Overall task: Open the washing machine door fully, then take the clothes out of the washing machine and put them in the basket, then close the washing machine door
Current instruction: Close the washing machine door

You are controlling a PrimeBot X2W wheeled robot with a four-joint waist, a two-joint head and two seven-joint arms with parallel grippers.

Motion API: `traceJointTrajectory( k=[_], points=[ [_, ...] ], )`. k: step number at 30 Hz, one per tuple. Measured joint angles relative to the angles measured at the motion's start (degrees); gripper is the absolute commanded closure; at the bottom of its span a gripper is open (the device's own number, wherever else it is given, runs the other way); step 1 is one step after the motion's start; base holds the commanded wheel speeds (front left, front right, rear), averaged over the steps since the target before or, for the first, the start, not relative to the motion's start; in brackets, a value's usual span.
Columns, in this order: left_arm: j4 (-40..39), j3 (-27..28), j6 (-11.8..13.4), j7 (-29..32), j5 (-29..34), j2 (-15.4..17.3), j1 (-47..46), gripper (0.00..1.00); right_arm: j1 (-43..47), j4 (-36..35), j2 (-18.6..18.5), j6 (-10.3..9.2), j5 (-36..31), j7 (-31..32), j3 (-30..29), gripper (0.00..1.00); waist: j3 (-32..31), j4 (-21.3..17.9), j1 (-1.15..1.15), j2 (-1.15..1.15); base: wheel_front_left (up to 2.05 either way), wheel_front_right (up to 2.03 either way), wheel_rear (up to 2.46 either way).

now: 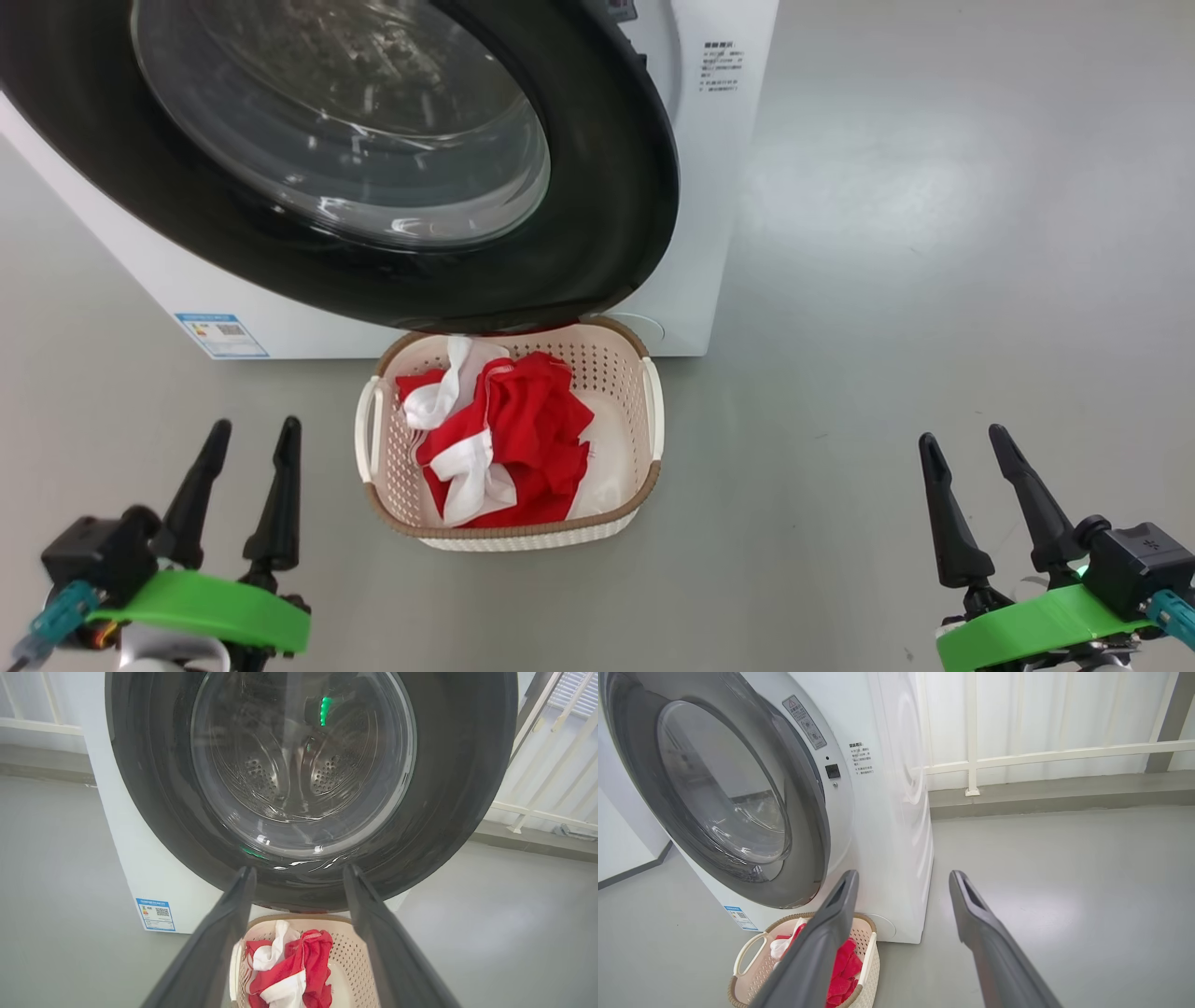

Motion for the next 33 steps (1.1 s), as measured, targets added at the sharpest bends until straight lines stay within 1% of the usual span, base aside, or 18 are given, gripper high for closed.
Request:
traceJointTrajectory(
  k=[4,13,18,23,33],
  points=[
    [-0.7,1.8,0.0,0.0,1.5,-0.8,2.2,0.00,0.9,-0.1,0.0,0.00,0.0,0.0,-0.1,0.00,-0.6,-0.1,0.00,0.00,0.00,0.00,0.00],
    [-3.5,6.9,0.0,0.0,6.0,-1.4,7.8,0.00,2.4,-0.3,-0.1,0.00,0.0,0.0,-0.5,0.00,-1.5,-0.7,0.00,0.00,0.00,0.00,0.00],
    [-5.1,8.7,0.0,0.0,7.9,-2.8,11.0,0.00,3.3,-0.5,-0.1,0.00,0.0,0.0,-1.5,0.00,-2.1,-0.9,0.00,0.00,0.00,0.00,0.00],
    [-6.5,9.6,0.0,0.0,9.4,-3.3,12.4,0.00,4.7,-0.6,-0.1,0.00,0.0,0.0,-1.8,0.00,-2.6,-0.9,0.00,0.00,0.00,0.00,0.00],
    [-7.3,9.7,0.0,0.0,10.1,-4.6,12.5,0.00,4.6,-0.5,-0.1,0.00,0.0,0.0,-1.7,0.00,-3.2,-0.5,0.00,0.00,0.00,0.00,0.00]
  ],
)
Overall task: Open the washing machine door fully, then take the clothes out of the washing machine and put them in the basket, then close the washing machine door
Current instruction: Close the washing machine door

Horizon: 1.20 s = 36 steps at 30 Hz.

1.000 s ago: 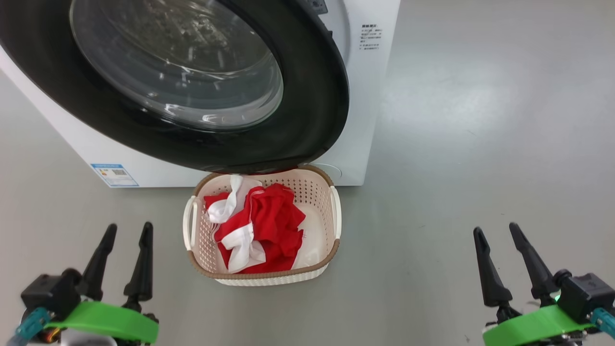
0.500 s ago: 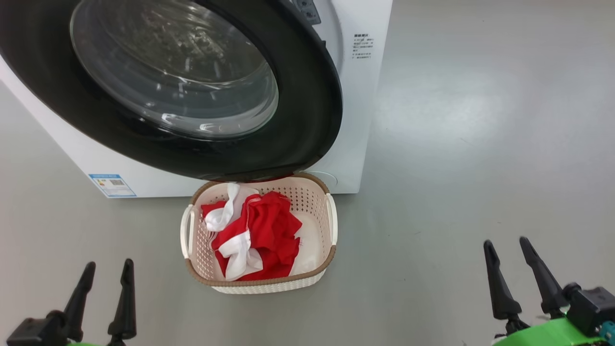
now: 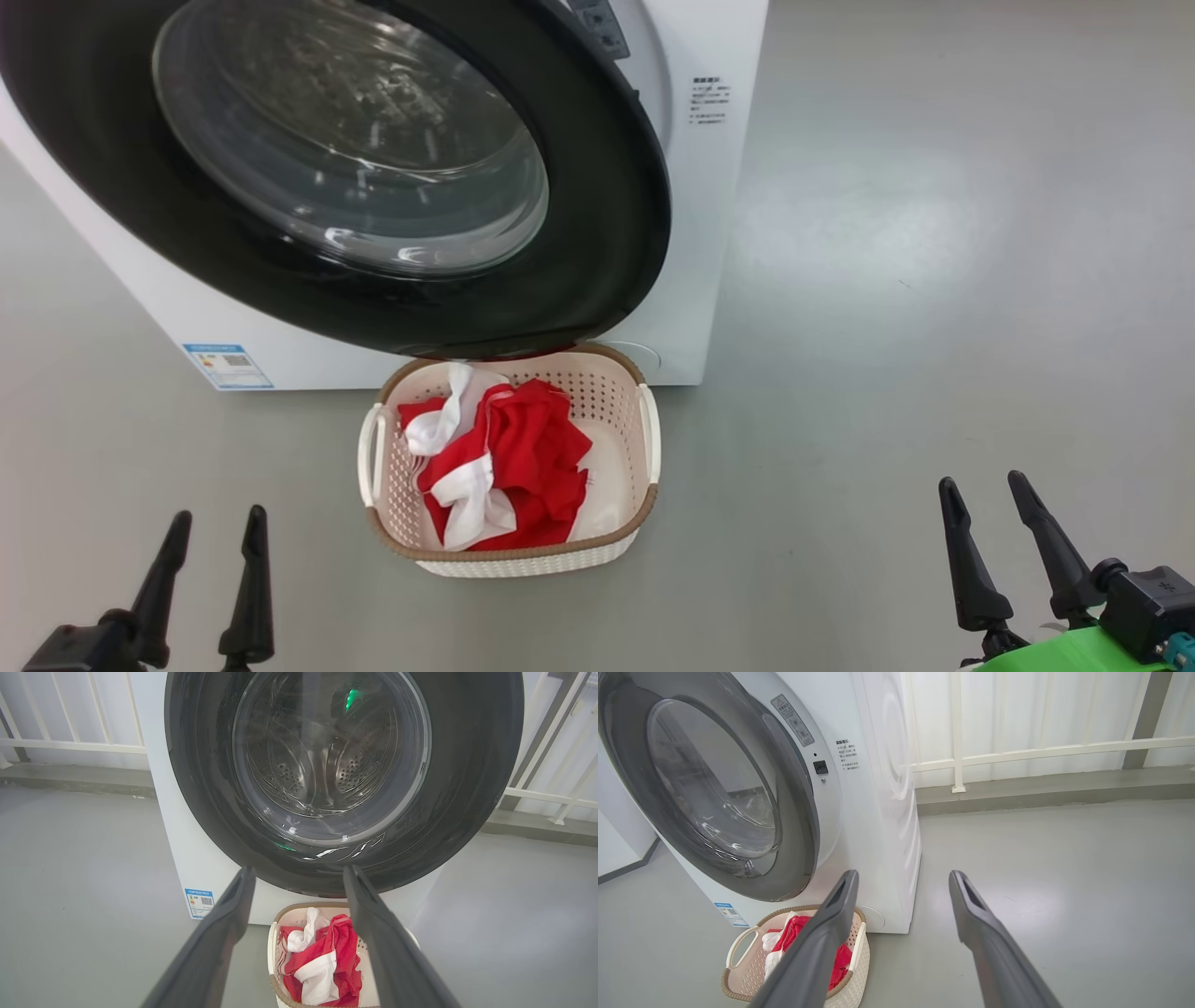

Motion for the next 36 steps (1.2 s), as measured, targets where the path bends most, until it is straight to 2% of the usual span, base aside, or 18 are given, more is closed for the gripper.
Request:
traceJointTrajectory(
  k=[1,2,5,11,22,36],
  points=[
    [0.0,-0.1,0.0,0.0,0.1,-0.1,0.0,0.00,0.0,0.0,0.0,0.00,0.0,0.0,0.0,0.08,0.0,0.2,0.00,0.00,0.00,0.00,0.00],
    [0.0,-0.3,0.0,0.0,0.3,-0.2,0.0,0.00,0.0,0.0,0.0,0.00,0.0,0.0,0.1,0.40,0.0,0.4,0.00,0.00,0.00,0.00,0.00],
    [0.0,-0.4,0.0,0.0,0.5,-0.9,0.0,0.00,0.0,0.0,-0.3,0.00,0.1,0.0,0.8,1.00,-0.1,1.3,0.00,0.00,0.00,0.00,0.00],
    [-0.1,-1.5,0.0,0.0,1.4,-3.0,0.0,0.00,-1.0,0.7,-0.6,0.00,0.2,0.0,3.9,1.00,-0.1,3.8,0.00,0.00,0.00,0.00,0.00],
    [-0.1,-3.6,0.0,0.0,1.4,-4.7,-0.2,0.00,-12.4,3.9,-2.5,0.00,0.7,0.0,10.8,1.00,1.2,9.2,0.00,0.00,0.00,0.00,0.00],
    [-0.4,-6.4,0.0,0.0,-0.2,-5.7,-4.1,0.00,-28.4,9.8,-3.2,0.00,1.6,0.0,12.8,1.00,7.0,13.4,0.00,0.00,0.00,0.00,0.00]
  ],
)
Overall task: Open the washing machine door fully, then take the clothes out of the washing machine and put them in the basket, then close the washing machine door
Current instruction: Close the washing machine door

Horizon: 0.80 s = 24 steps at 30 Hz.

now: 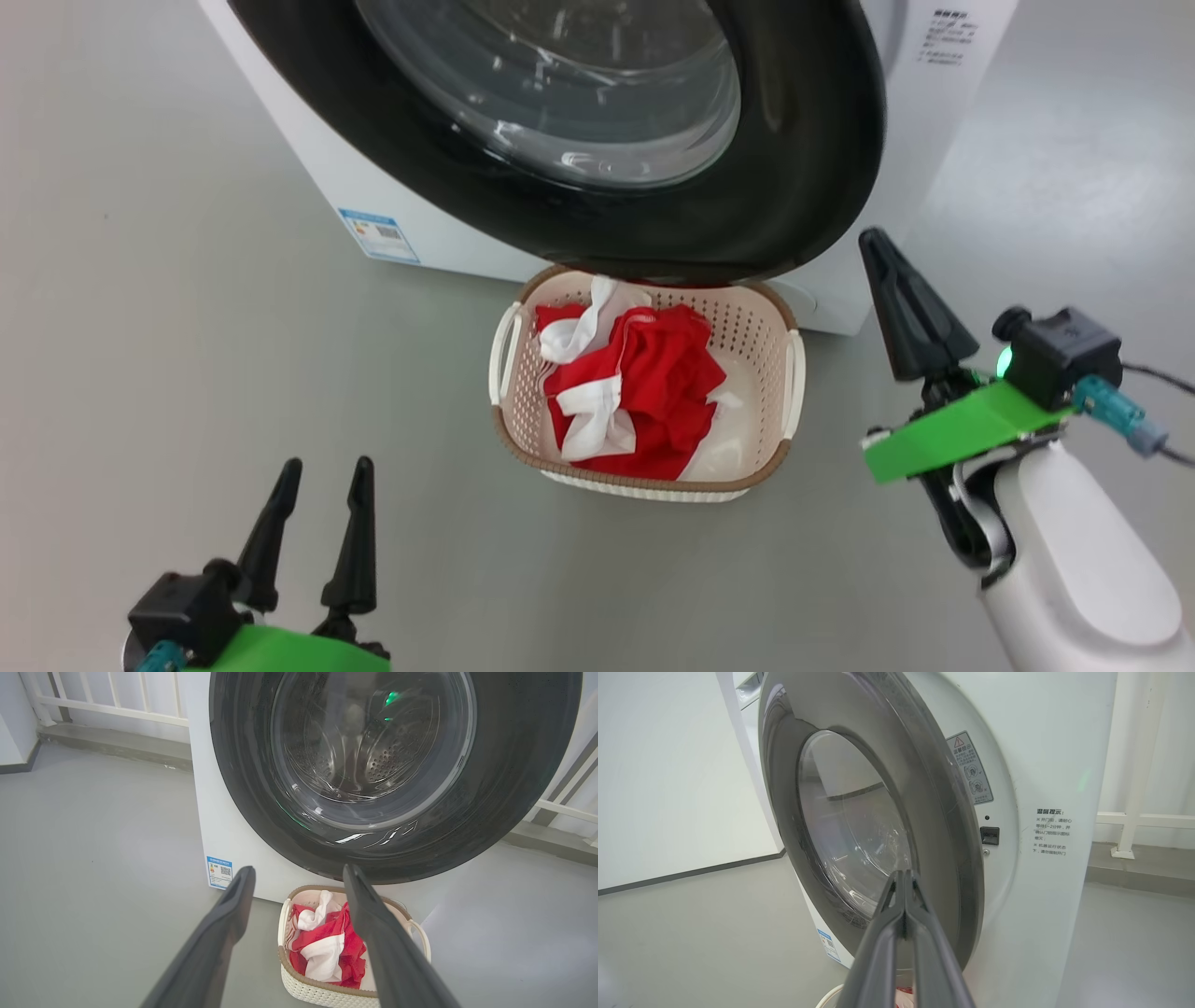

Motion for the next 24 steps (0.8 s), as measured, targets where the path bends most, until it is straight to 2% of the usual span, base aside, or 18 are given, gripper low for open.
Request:
traceJointTrajectory(
  k=[8,16,24],
  points=[
    [-0.2,-2.6,0.0,0.0,-2.5,-0.2,-4.1,0.00,-8.3,3.1,-0.6,0.00,0.0,0.0,-0.1,1.00,5.0,1.5,0.00,0.00,0.00,0.00,0.00],
    [-0.4,-4.2,0.0,0.0,-4.1,-0.3,-6.2,0.00,-13.4,4.4,-2.1,0.01,-0.3,0.0,-2.0,1.00,9.3,3.2,0.00,0.00,0.00,0.00,0.00],
    [-0.9,-5.3,0.0,0.0,-4.9,-0.4,-8.5,0.00,-17.2,5.0,-1.9,0.43,-1.1,0.0,-4.1,1.00,13.0,4.3,0.00,0.00,0.00,0.00,0.00]
  ],
)
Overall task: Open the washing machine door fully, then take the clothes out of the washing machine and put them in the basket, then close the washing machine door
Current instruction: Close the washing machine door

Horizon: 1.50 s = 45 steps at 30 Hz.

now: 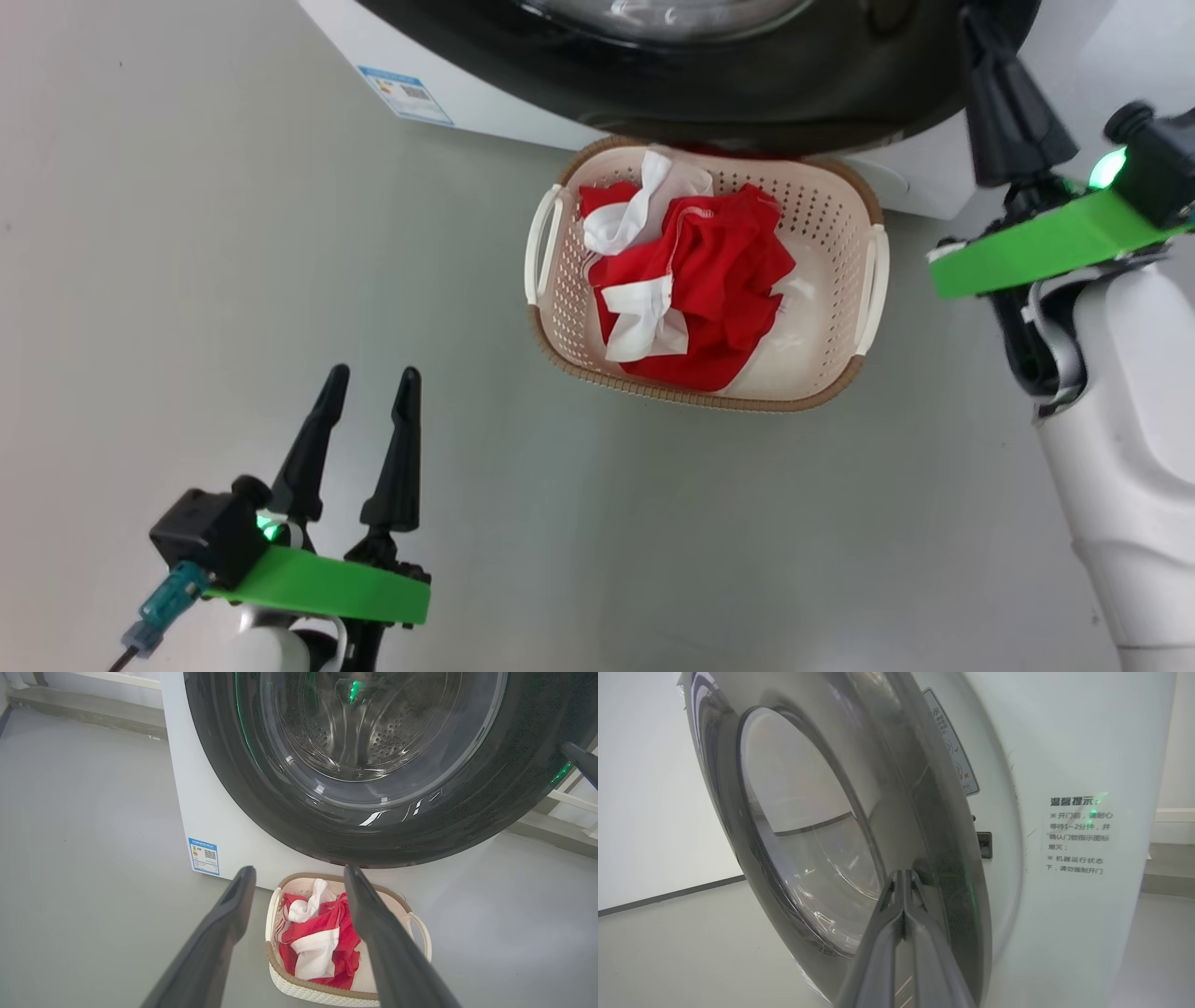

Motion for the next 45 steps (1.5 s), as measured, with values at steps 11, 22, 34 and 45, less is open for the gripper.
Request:
traceJointTrajectory(
  k=[11,22,34,45],
  points=[
    [-0.7,-0.9,0.0,0.0,-0.2,-0.4,-2.1,0.00,-5.4,-0.6,0.7,0.00,-1.5,0.0,-4.7,1.00,3.7,0.8,0.00,0.00,0.00,0.00,0.00],
    [-1.2,-1.2,0.0,0.0,-0.2,-0.5,-3.4,0.00,-8.3,-1.1,1.9,0.56,-2.5,-0.1,-6.7,1.00,5.8,1.0,0.00,0.00,0.00,0.00,0.00],
    [-1.0,-0.9,0.0,0.0,-0.1,-0.8,-4.3,0.00,-8.5,-1.9,2.5,0.14,-2.9,-0.1,-5.2,1.00,4.9,0.0,0.00,0.00,0.00,0.00,0.00],
    [0.2,1.6,0.0,0.0,2.4,-0.8,-1.8,0.00,4.8,-2.3,3.6,0.00,-2.2,-0.1,-3.3,0.00,-0.1,-2.4,0.00,0.00,0.00,0.00,0.00]
  ],
)
